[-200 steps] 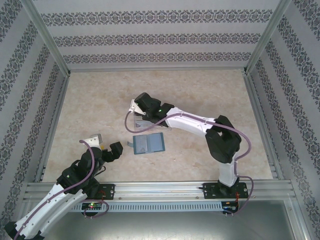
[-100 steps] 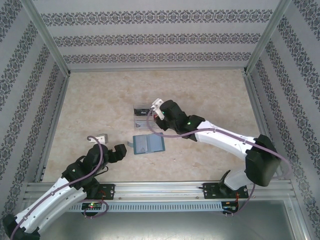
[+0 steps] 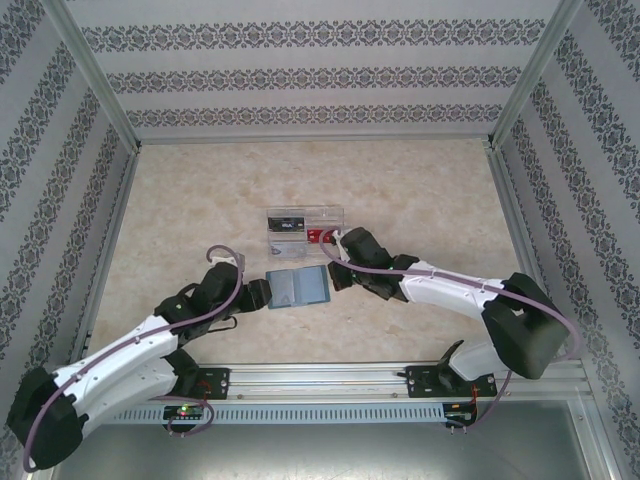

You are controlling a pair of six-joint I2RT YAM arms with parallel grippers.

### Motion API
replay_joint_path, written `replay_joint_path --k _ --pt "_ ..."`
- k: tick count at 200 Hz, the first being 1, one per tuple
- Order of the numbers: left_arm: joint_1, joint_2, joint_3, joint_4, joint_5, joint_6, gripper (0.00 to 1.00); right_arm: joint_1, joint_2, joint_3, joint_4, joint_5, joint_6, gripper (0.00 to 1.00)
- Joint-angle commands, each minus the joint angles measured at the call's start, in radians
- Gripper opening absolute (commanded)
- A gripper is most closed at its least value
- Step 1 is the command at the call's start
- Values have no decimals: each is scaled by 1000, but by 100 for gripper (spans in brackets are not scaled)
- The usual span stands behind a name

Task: Take the credit cards out of the card holder

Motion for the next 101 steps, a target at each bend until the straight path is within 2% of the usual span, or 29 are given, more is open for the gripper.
replay_joint_path --k 1,29,101 --pt "-29 46 37 76 10 -35 64 -1 39 -48 102 -41 82 0" --pt "-62 118 58 105 3 -48 60 -2 84 -62 140 -63 99 0" --pt "-112 305 115 154 -15 -53 60 -3 160 -62 166 -76 122 0"
